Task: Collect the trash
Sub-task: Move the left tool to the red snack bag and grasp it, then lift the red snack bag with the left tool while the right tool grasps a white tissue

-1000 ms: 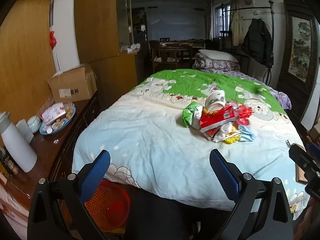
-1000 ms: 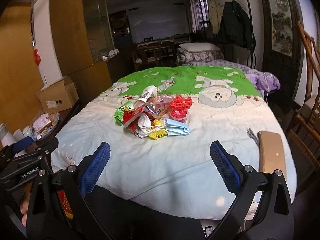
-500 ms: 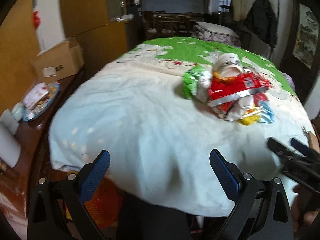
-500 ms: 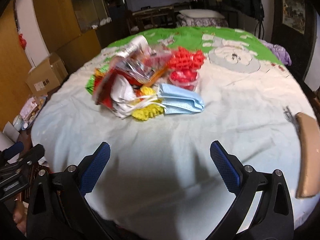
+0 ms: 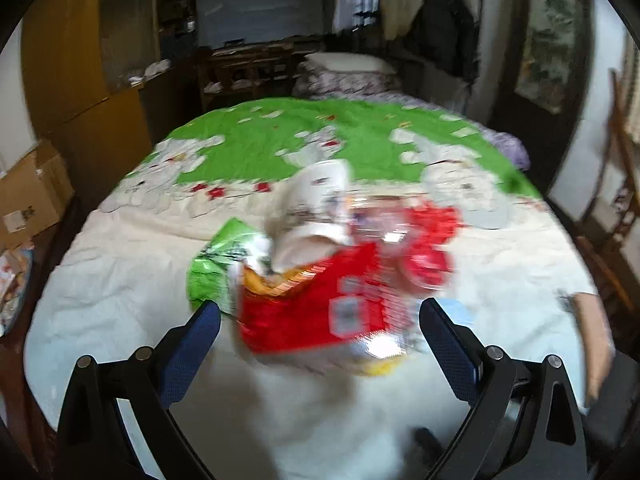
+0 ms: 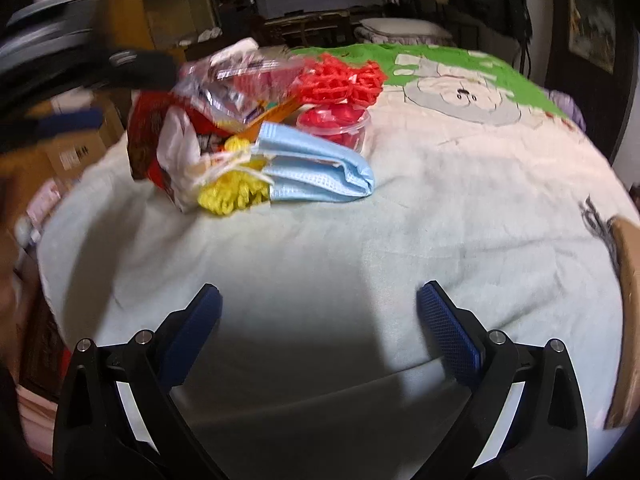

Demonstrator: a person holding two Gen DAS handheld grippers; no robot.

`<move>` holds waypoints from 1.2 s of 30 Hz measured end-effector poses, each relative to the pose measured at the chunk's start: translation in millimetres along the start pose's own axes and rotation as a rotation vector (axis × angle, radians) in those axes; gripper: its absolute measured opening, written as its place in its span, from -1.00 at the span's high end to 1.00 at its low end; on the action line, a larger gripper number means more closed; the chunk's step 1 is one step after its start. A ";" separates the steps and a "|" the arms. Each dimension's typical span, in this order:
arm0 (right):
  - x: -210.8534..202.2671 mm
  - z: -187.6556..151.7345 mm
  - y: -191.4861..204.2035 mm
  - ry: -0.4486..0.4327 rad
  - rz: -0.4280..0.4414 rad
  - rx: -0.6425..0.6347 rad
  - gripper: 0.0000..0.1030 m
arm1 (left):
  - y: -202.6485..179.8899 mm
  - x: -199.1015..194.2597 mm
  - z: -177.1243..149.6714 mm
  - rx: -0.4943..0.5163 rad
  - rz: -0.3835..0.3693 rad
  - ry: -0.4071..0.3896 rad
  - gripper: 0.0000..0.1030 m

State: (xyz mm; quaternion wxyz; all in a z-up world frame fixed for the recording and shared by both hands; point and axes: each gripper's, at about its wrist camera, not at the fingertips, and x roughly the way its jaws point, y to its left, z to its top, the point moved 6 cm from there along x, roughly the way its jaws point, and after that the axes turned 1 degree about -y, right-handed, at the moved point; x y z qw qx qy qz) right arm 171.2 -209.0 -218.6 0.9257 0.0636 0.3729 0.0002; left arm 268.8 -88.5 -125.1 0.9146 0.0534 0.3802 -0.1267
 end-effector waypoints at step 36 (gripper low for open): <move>11.7 18.5 -47.2 -0.005 -0.015 0.137 -0.89 | 136.1 -46.4 -88.3 -0.065 0.084 -0.063 -0.89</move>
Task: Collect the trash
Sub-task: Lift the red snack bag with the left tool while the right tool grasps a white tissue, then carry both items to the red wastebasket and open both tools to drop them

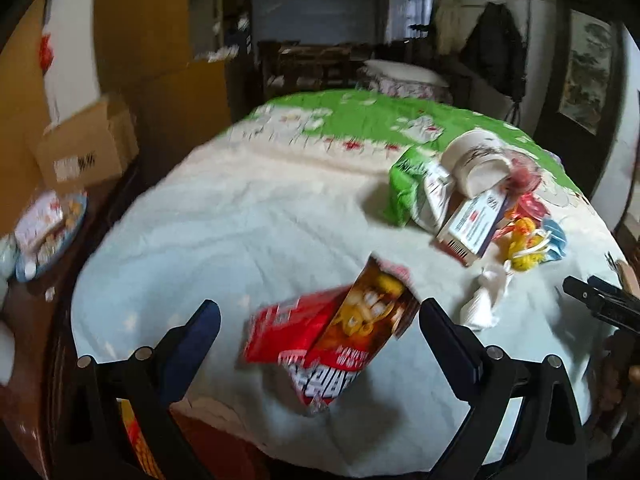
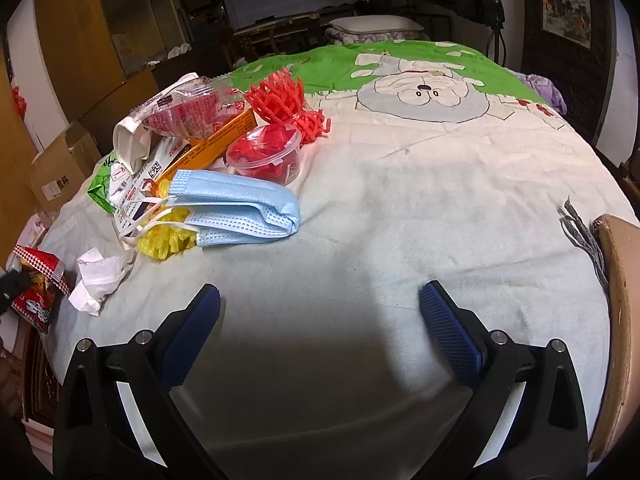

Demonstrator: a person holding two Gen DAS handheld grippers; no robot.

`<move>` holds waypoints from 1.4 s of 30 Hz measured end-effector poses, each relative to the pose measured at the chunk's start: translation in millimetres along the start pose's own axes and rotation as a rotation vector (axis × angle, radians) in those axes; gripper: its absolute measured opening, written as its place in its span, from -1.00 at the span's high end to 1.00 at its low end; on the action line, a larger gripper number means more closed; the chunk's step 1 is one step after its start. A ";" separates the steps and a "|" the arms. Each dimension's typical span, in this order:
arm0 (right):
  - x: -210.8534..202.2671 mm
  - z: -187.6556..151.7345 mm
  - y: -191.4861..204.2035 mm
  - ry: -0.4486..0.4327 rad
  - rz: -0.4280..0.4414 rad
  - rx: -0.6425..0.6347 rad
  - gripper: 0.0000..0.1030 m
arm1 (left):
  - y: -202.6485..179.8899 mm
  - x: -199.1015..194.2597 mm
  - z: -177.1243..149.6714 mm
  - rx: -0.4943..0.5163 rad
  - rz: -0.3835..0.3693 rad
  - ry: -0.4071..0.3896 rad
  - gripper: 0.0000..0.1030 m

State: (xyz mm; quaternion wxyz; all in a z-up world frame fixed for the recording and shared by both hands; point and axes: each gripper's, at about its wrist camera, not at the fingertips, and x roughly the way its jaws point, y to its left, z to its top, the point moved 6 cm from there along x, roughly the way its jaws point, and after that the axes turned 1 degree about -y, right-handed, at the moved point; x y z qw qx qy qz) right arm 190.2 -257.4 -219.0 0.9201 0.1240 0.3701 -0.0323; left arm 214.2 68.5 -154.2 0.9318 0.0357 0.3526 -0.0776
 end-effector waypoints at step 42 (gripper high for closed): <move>-54.0 -14.5 207.4 0.008 0.375 -0.275 0.41 | 139.8 -63.1 -83.0 -0.248 0.130 0.094 -0.25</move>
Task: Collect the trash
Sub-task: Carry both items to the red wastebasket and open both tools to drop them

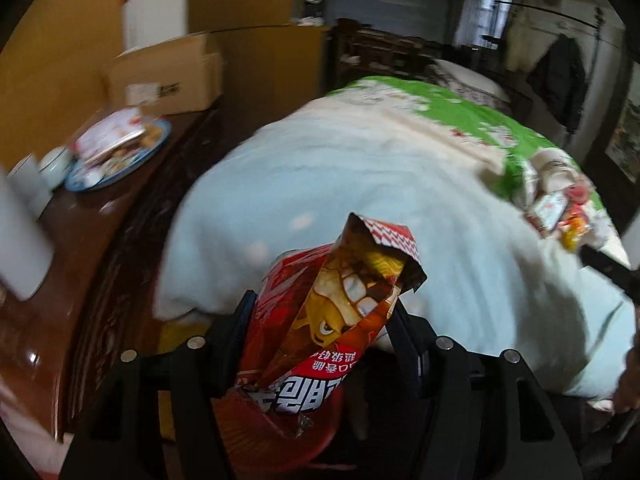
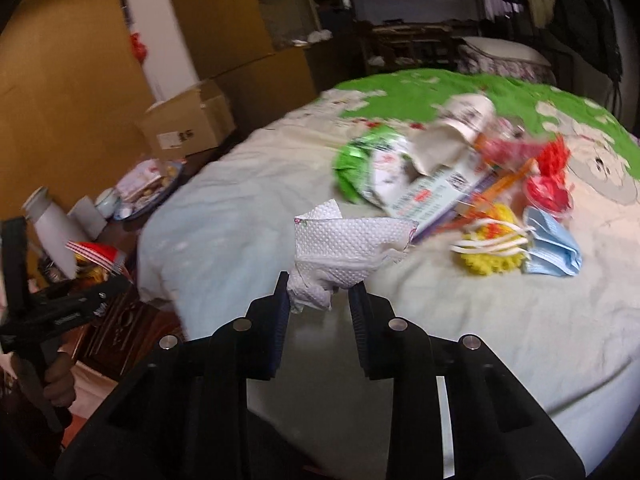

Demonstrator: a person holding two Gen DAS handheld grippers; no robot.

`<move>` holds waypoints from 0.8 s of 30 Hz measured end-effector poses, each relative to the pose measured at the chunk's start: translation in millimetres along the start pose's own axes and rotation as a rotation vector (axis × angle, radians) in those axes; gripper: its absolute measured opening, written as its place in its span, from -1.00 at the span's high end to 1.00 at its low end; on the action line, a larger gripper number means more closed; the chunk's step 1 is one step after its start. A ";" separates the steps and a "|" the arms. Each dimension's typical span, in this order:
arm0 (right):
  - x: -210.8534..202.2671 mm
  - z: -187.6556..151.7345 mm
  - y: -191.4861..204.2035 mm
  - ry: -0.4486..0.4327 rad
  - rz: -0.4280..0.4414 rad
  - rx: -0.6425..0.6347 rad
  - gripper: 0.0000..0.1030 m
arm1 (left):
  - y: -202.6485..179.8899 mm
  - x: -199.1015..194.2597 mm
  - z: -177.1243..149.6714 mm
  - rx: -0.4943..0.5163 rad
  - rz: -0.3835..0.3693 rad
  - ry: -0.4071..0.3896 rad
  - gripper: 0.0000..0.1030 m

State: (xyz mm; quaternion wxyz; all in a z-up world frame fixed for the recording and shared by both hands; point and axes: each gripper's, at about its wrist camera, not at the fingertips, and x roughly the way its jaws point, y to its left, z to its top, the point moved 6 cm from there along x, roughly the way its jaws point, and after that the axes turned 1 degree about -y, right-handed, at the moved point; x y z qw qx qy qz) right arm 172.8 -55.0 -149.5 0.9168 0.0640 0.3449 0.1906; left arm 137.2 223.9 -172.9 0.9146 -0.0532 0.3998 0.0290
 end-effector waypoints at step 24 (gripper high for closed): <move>75.9 -63.0 180.8 0.332 0.239 -0.257 0.36 | 154.7 40.1 -86.7 -0.279 0.228 0.139 -0.88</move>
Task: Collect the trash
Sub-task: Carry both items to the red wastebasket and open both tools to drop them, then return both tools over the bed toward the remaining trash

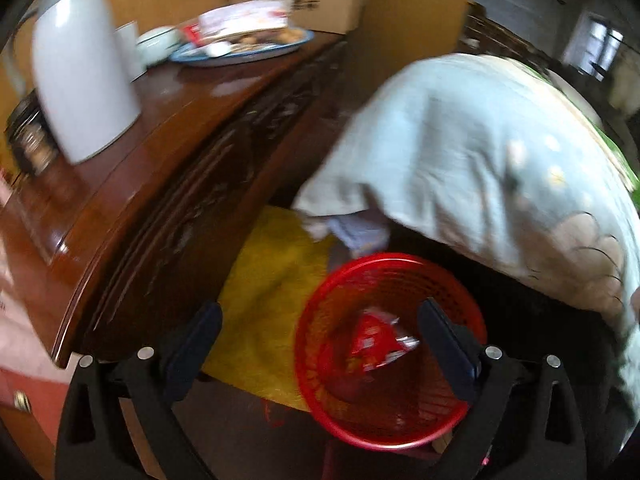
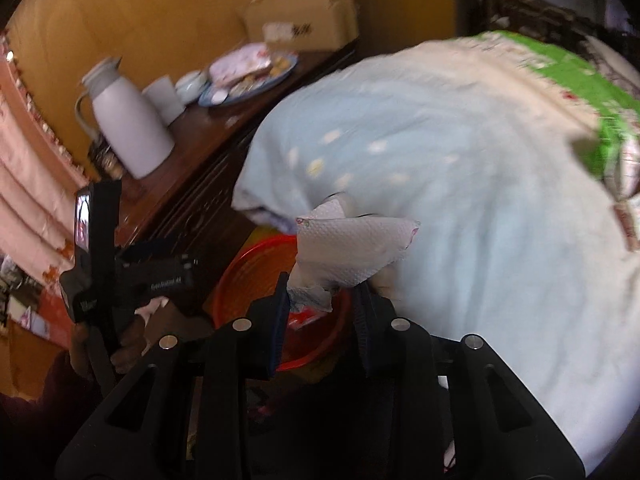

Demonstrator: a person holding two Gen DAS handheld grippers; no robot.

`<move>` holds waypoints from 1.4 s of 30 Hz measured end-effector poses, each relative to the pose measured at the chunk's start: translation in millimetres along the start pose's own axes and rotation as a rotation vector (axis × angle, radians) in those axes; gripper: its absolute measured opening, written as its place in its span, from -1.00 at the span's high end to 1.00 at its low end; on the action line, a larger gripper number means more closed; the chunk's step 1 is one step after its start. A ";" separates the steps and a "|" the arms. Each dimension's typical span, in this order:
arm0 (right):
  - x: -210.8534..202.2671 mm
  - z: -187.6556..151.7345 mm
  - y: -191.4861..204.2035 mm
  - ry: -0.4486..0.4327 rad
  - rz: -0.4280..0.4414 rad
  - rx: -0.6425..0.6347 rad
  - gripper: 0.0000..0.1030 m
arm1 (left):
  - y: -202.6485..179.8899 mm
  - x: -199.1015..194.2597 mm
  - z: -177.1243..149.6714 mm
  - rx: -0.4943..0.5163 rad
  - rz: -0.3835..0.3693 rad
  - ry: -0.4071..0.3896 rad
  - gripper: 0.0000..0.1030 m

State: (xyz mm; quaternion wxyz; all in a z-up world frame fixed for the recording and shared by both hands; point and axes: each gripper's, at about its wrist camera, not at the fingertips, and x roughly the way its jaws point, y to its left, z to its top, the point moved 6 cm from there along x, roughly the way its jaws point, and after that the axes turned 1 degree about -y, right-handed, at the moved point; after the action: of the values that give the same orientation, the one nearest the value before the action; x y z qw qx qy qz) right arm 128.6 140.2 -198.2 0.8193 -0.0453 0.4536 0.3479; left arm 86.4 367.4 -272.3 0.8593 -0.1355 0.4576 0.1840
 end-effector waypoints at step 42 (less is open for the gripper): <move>-170.4 -66.0 -251.3 -0.338 -0.415 0.415 -0.73 | -264.9 -69.9 15.4 0.495 -0.156 -0.095 -0.88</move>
State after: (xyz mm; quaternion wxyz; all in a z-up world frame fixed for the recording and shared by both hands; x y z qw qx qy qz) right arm 176.1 -165.2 -165.4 0.9279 0.0894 0.3538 0.0765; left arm 178.5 122.9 -188.3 0.8983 0.0530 0.4362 0.0058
